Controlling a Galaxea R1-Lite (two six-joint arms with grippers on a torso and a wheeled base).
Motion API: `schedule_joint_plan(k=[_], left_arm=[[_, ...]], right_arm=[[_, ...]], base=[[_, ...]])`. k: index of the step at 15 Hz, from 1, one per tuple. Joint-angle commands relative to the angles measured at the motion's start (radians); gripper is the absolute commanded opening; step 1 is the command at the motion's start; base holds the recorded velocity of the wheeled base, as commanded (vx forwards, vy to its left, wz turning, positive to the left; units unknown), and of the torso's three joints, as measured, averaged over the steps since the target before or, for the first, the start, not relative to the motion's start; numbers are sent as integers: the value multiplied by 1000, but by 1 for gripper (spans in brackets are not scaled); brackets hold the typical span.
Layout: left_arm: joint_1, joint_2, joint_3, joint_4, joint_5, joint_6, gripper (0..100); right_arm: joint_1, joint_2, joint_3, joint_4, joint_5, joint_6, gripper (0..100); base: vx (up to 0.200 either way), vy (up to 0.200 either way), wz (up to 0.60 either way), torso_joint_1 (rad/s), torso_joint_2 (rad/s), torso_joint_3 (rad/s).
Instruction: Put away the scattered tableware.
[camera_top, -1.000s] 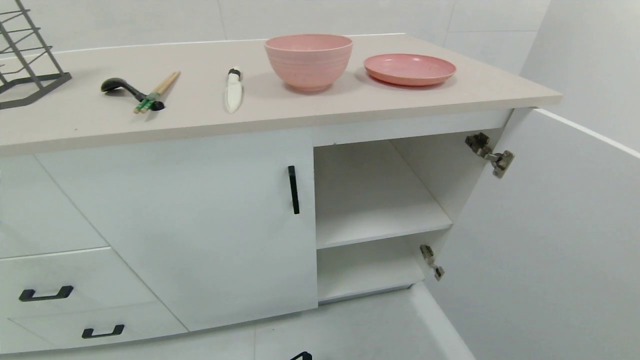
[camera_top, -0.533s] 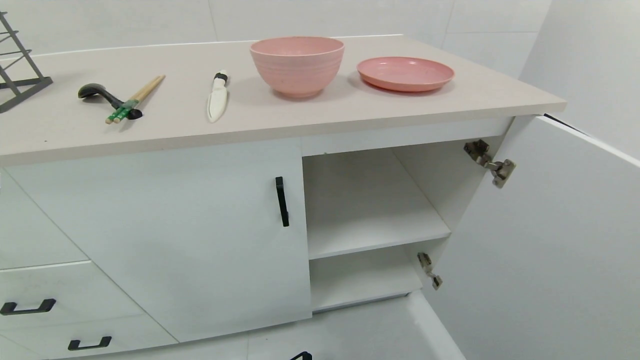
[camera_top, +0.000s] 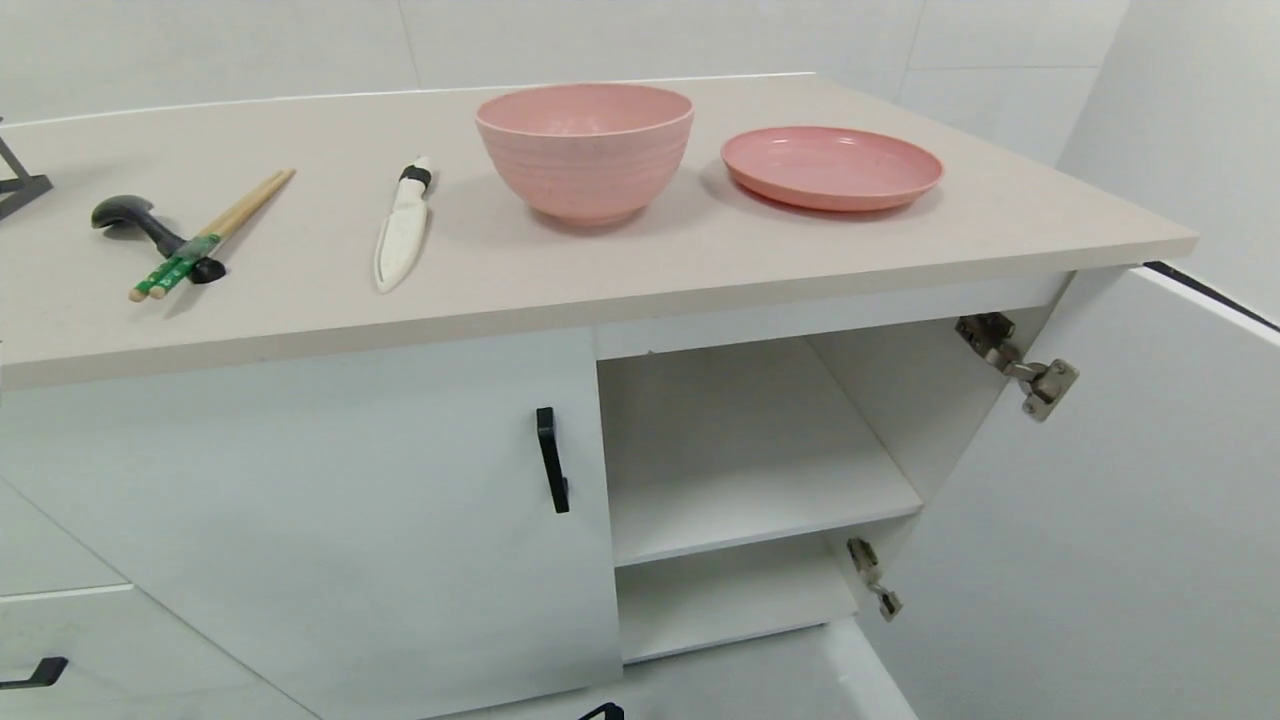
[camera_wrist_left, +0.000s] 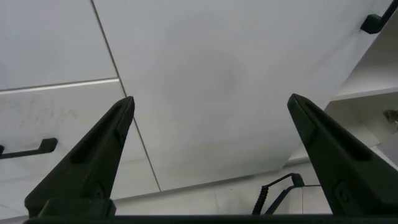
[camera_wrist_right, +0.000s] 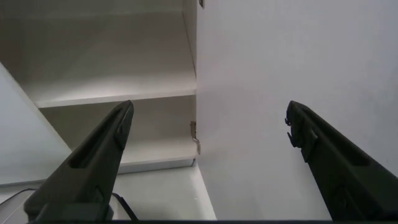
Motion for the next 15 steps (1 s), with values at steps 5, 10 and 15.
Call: schedule_joint_plan(k=[5, 10, 15], left_arm=[[0, 3, 0, 0, 0, -2, 100], [0, 3, 0, 0, 2, -3, 100], [0, 3, 0, 0, 2, -3, 100]], right_arm=[[0, 0, 0, 0, 0, 0, 100], [0, 0, 0, 0, 0, 0, 100], [0, 0, 0, 0, 0, 0, 100]], base=[[0, 0, 0, 56, -61, -12], [0, 0, 0, 247, -221, -178], [0, 0, 0, 204, -600, -187]])
